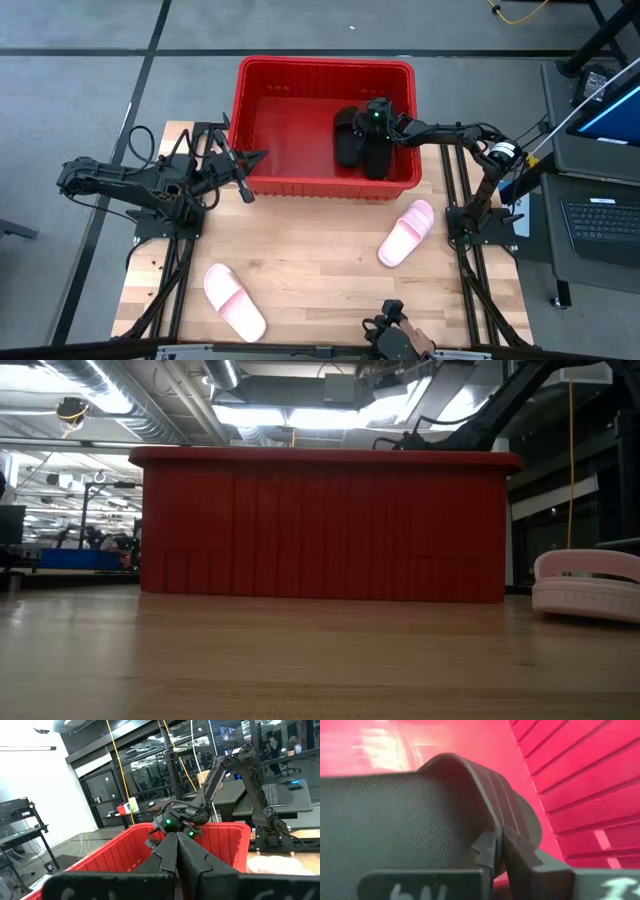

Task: Pick and place slides into bin
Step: Put the black slide into the red bin, then put the right pink slide into the red bin

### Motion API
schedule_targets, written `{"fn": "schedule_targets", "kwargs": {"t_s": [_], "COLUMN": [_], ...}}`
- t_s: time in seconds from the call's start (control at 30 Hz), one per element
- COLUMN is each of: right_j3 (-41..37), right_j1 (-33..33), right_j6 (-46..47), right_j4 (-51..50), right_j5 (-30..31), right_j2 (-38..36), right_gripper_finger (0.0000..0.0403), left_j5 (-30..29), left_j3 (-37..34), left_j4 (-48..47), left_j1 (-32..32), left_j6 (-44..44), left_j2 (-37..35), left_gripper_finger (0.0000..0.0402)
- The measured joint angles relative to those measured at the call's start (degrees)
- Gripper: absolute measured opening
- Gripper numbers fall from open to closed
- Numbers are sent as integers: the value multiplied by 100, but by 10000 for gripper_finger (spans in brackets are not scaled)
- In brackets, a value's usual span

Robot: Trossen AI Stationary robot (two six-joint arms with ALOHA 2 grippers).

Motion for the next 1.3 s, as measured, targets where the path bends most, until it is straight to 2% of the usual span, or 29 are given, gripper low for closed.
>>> {"fn": "schedule_targets", "kwargs": {"t_s": [0.43, 0.7, 1.07, 1.3], "right_j3": [-2, 3, 427, 960], "right_j1": [-9, 19, 74, 300], "right_j6": [180, 600, 738, 730], "right_j4": [0, -43, -954, -1724], "right_j5": [33, -239, -320, -466], "right_j2": [17, -211, -872, -1119], "right_gripper_finger": [123, 153, 148, 100], "left_j5": [2, 25, 28, 52], "left_j3": [0, 0, 0, 0], "left_j4": [0, 0, 11, 2], "left_j1": [0, -2, -2, -2], "left_j6": [-131, -131, -430, -350], "left_j2": [0, 0, 0, 0], "left_gripper_finger": [2, 2, 2, 2]}}
